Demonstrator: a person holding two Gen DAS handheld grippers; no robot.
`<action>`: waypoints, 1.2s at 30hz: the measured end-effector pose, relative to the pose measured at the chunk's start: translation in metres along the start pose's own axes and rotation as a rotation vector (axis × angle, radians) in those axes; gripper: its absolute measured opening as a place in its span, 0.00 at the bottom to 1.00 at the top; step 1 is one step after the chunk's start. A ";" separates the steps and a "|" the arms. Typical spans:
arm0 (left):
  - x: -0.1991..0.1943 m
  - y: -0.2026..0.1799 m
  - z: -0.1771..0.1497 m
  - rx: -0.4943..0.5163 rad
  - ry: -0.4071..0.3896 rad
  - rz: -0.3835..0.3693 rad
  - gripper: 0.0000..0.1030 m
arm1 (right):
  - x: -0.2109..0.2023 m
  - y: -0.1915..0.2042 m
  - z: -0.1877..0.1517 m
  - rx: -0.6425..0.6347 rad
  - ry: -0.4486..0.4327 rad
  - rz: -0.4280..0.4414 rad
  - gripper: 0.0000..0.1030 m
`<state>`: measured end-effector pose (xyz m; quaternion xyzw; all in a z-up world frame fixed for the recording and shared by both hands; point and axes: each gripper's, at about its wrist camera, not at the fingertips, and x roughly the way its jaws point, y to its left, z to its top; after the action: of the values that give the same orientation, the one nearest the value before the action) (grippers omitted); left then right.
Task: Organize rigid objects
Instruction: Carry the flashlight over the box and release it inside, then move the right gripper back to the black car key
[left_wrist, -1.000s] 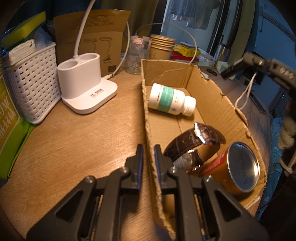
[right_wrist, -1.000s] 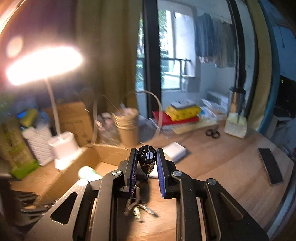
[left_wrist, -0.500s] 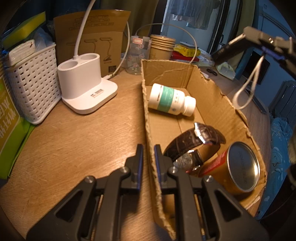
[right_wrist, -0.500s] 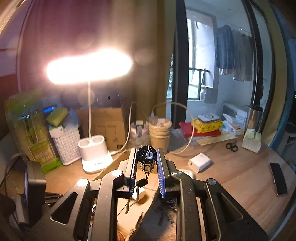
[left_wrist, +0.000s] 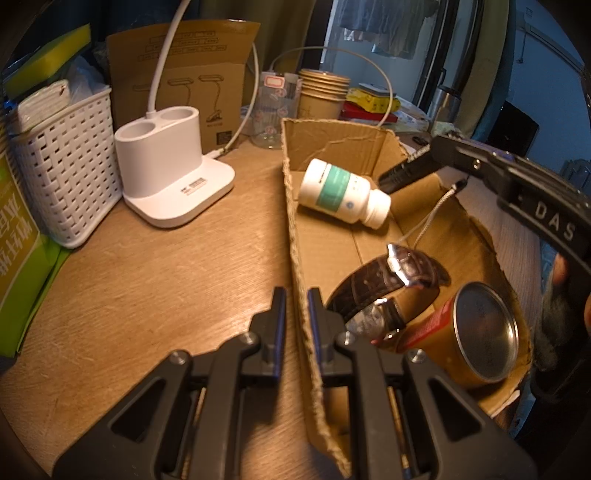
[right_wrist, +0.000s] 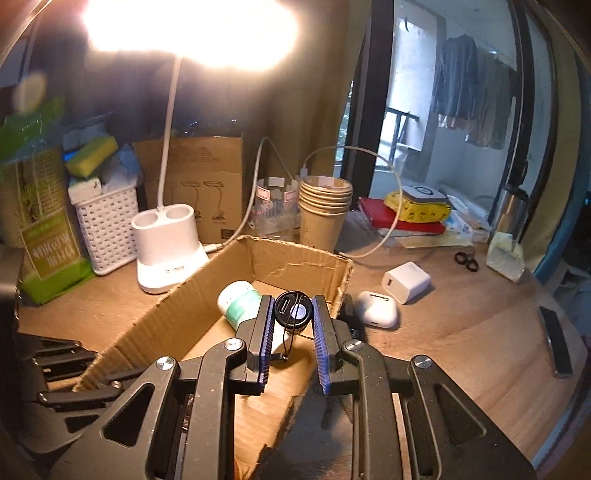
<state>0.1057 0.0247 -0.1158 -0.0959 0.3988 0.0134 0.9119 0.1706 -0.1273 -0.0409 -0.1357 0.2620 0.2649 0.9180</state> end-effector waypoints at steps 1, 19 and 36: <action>0.000 0.000 0.000 0.000 0.000 0.000 0.12 | -0.001 -0.001 -0.001 0.002 -0.002 -0.008 0.21; 0.000 0.000 0.000 0.001 0.000 0.000 0.12 | 0.008 0.017 -0.022 -0.099 0.076 -0.025 0.21; 0.000 -0.001 0.000 0.002 0.002 -0.001 0.12 | -0.010 0.004 -0.029 -0.025 0.095 0.092 0.24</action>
<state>0.1060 0.0240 -0.1162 -0.0954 0.3997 0.0124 0.9116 0.1494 -0.1393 -0.0600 -0.1473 0.3079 0.3034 0.8896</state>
